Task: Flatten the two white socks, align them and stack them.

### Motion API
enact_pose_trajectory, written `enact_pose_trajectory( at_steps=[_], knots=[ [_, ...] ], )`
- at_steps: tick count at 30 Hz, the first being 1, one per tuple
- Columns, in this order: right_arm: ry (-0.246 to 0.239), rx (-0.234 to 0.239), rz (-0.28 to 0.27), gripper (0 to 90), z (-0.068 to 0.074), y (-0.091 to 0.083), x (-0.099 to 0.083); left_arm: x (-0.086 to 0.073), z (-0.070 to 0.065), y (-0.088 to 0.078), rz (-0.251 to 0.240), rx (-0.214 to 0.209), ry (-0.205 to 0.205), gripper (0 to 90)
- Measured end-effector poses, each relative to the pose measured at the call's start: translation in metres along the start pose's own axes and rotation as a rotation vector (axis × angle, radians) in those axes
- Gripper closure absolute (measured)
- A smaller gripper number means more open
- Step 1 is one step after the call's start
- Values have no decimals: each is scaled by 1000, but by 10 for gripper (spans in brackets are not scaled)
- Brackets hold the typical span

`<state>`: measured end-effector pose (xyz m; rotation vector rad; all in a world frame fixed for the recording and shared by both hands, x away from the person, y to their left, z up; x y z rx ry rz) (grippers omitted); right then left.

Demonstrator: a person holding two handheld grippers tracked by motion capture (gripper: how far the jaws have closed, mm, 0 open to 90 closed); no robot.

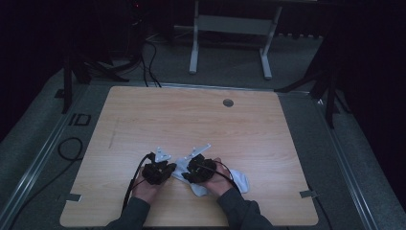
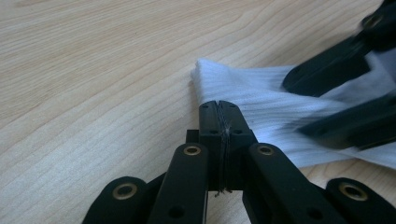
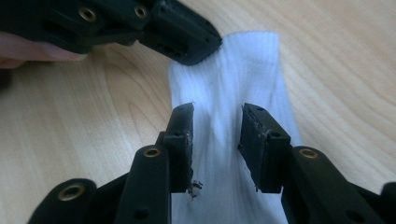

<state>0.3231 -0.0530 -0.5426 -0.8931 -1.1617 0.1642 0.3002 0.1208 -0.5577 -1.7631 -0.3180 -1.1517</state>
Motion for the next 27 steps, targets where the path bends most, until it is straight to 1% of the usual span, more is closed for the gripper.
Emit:
enact_pose_trajectory(
  at_steps=[4, 8, 12, 14, 16, 19, 22, 23, 26, 27],
  knots=[
    [3, -10, -30, 629, -6, -17, 0, 0, -1, 0, 5, 5, 8, 892],
    [27, -34, -63, 631, -14, -35, -2, 0, -1, 0, 8, 9, 9, 892],
    [19, -67, -60, 635, -23, -51, -5, 0, -1, 0, 8, 11, 6, 892],
    [24, -82, -61, 637, -27, -59, -9, 0, -2, 0, 8, 12, 7, 893],
    [31, -97, -62, 641, -31, -66, -13, 0, -2, 0, 8, 16, 16, 893],
    [50, -126, -58, 650, -38, -77, -21, 1, -4, 1, 12, 23, 23, 894],
    [65, -151, -46, 672, -43, -84, -30, 1, -4, 1, 14, 24, 26, 894],
    [72, -154, -42, 673, -45, -85, -33, 1, -4, 0, 16, 24, 28, 894],
    [91, -186, -25, 668, -49, -87, -42, 1, -4, 0, 18, 24, 28, 894],
    [100, -187, -20, 660, -50, -87, -45, 1, -4, 0, 19, 24, 28, 894]
  ],
)
Point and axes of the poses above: each handheld gripper's, and its own axes: y roughly forward along the jaws, x roughly out of its top, z roughly to its left, the point moved 1 cm from there along y, roughly forward along the jaws, and after that the axes turned 10 degrees about -z, right-handed, at the moved point
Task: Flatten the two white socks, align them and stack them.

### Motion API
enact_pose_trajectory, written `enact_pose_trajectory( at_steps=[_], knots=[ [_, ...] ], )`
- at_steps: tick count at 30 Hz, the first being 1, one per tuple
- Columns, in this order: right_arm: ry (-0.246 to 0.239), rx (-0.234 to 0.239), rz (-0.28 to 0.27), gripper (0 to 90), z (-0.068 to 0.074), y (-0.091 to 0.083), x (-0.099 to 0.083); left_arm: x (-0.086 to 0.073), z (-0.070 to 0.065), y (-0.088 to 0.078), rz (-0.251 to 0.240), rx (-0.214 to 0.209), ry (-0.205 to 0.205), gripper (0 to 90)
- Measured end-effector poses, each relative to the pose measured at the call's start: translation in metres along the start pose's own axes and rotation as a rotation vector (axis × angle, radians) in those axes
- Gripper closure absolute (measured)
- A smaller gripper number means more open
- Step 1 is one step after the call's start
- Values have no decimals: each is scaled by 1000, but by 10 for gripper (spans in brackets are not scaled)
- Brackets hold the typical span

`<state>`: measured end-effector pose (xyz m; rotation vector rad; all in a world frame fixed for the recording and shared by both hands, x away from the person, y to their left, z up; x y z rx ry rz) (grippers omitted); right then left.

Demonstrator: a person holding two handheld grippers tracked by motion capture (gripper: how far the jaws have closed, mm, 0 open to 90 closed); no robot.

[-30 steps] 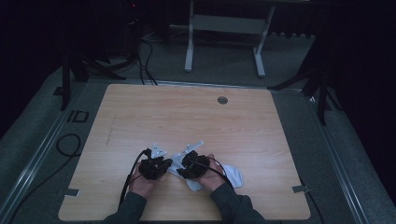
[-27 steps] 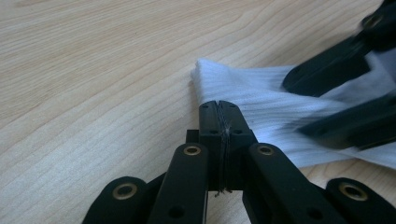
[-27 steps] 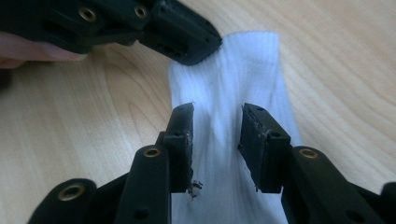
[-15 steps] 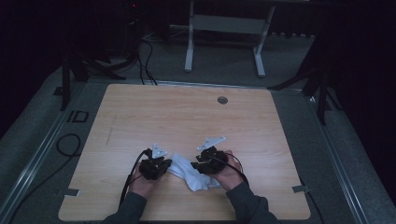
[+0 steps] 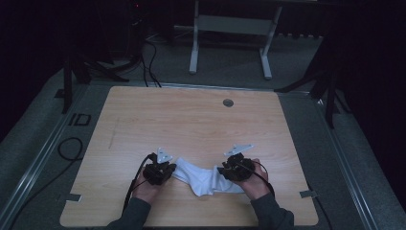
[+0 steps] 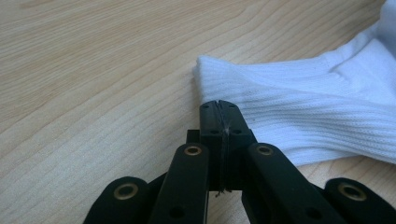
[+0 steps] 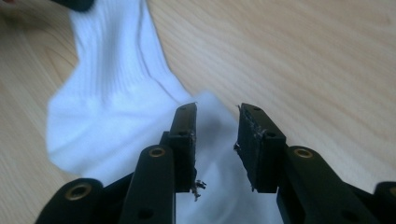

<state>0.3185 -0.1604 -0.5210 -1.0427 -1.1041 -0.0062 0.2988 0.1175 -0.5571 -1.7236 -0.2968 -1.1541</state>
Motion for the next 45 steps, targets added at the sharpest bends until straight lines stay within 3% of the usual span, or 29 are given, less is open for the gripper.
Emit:
enact_pose_trajectory(
  at_steps=[5, 8, 12, 16, 32, 36, 41, 42, 43, 45],
  knots=[
    [52, -6, 35, 594, -6, 4, -13, 0, 0, 0, 1, 0, -1, 894],
    [53, -3, 62, 615, -8, 8, -18, 0, 0, 0, 2, 0, -2, 895],
    [45, -6, 65, 778, -9, 6, -24, 0, 0, 0, 2, -1, -1, 895],
    [58, -18, 41, 842, -12, -4, -28, 0, 0, 0, 2, 0, -2, 895],
    [106, -79, -32, 854, -36, -56, -38, -1, 1, 0, 7, 0, -7, 896],
    [119, -64, -35, 854, -39, -60, -39, -1, 2, 0, 9, 1, -7, 896],
    [128, -40, 2, 828, -39, -54, -45, -1, 2, 0, 12, 8, -7, 896],
    [131, -40, 6, 822, -39, -53, -46, -2, 3, 1, 48, 28, 3, 896],
    [135, -37, 9, 811, -41, -51, -47, -5, 3, 2, 44, 29, 11, 895],
    [146, -33, 13, 766, -42, -48, -50, -5, 3, 1, 48, 8, -1, 895]
  ],
)
Point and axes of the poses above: each handheld gripper's, and its own axes: y roughly forward along the jaws, x roughly out of its top, z roughly to its left, the point moved 1 cm from there along y, roughly forward along the jaws, and after that the axes turned 10 degrees about -z, right-handed, at the moved point
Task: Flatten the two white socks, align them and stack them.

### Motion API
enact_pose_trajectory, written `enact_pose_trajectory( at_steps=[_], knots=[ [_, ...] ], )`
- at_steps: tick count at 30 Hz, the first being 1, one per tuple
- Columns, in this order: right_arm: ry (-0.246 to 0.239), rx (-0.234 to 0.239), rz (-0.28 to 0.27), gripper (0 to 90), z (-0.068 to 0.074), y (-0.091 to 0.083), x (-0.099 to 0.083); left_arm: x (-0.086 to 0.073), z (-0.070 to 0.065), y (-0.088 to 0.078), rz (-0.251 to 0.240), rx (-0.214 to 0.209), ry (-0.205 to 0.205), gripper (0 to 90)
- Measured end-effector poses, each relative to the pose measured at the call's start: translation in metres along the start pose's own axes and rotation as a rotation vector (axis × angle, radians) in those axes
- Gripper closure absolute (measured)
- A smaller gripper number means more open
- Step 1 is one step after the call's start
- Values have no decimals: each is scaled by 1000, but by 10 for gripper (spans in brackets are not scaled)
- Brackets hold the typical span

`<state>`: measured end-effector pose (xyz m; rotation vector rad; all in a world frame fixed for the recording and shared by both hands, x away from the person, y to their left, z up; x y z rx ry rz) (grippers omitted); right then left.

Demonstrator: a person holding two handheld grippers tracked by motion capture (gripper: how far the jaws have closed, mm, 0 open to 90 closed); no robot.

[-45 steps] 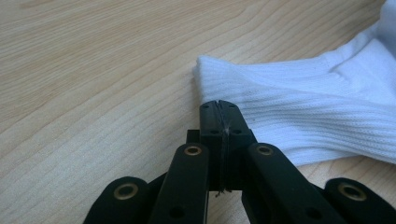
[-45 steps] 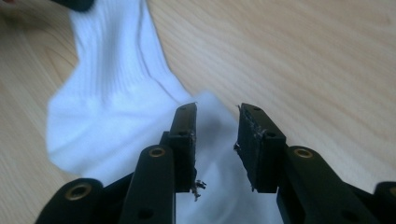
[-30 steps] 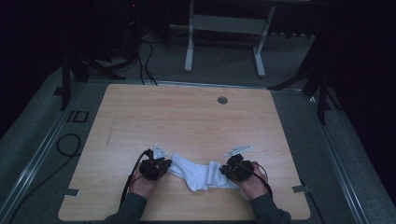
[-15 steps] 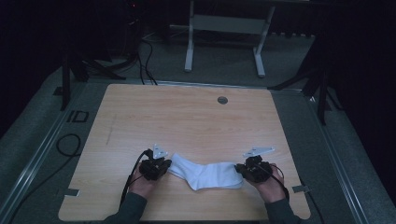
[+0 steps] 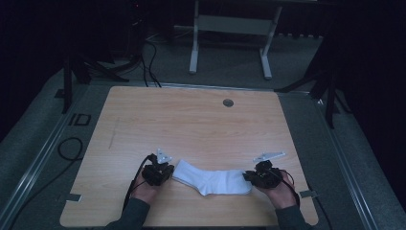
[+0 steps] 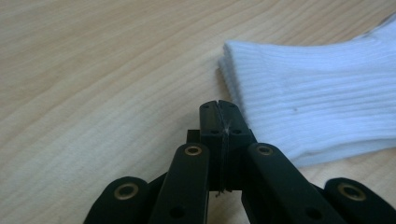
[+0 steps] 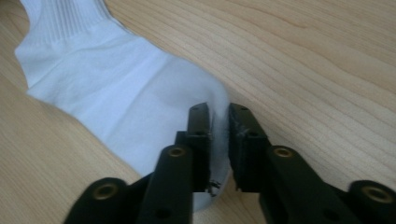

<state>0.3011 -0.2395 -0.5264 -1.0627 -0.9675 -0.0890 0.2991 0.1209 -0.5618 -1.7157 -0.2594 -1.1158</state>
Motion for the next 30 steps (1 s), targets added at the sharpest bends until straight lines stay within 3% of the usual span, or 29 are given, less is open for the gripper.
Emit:
enact_pose_trajectory(
  at_steps=[3, 11, 24, 30],
  knots=[
    [9, -3, -8, 711, -2, 0, -1, 0, -1, 1, -2, -6, 8, 895],
    [25, -8, -99, 594, -4, -15, 5, 2, 1, 0, -18, 7, -9, 893],
    [70, -41, -160, 558, -22, -22, 8, 3, 11, -8, -60, 31, -44, 893],
    [87, -58, -154, 545, -33, -18, 3, 3, 15, -9, -72, 42, -50, 892]
  ],
)
Point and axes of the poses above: each handheld gripper's, and its own axes: y roughly forward along the jaws, x roughly out of its top, z roughly to its left, the point moved 1 cm from there along y, roughly forward along the jaws, and after that the axes turned 10 degrees about -z, right-handed, at the moved point
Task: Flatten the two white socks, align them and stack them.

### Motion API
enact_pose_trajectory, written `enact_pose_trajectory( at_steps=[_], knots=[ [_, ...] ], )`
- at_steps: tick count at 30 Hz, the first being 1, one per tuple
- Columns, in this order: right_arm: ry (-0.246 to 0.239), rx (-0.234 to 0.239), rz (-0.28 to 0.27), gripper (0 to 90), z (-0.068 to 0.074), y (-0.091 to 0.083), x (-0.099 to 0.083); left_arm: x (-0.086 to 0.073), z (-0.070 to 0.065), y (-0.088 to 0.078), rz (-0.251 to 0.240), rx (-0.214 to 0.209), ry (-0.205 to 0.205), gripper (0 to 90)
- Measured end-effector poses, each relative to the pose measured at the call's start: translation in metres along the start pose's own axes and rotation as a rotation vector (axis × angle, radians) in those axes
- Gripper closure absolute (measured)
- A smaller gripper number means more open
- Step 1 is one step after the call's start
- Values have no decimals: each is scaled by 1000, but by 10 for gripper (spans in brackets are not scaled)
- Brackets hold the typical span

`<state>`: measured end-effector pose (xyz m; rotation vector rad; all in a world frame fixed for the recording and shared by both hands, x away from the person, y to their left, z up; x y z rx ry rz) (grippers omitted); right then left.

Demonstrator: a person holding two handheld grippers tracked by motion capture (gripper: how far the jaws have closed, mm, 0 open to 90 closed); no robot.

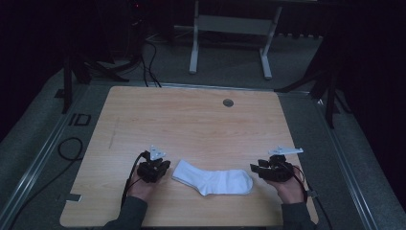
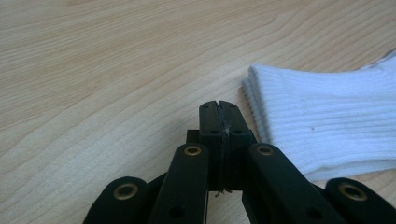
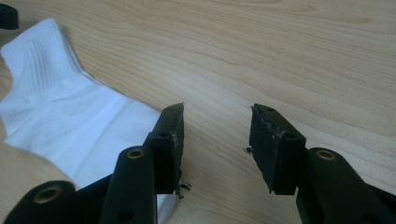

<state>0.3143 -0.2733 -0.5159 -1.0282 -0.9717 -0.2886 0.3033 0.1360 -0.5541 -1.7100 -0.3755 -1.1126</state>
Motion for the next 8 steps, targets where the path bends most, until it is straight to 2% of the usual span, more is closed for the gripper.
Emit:
enact_pose_trajectory(
  at_steps=[8],
  knots=[
    [14, 1, 5, 540, -6, 5, -4, 1, 6, -2, -9, 16, -12, 889]
  ],
)
Point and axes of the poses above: each handheld gripper's, and its own axes: y roughly forward along the jaws, x roughly out of its top, z roughly to its left, the point moved 1 cm from there along y, roughly forward along the jaws, and after that the axes turned 10 degrees about -z, right-handed, at the moved point
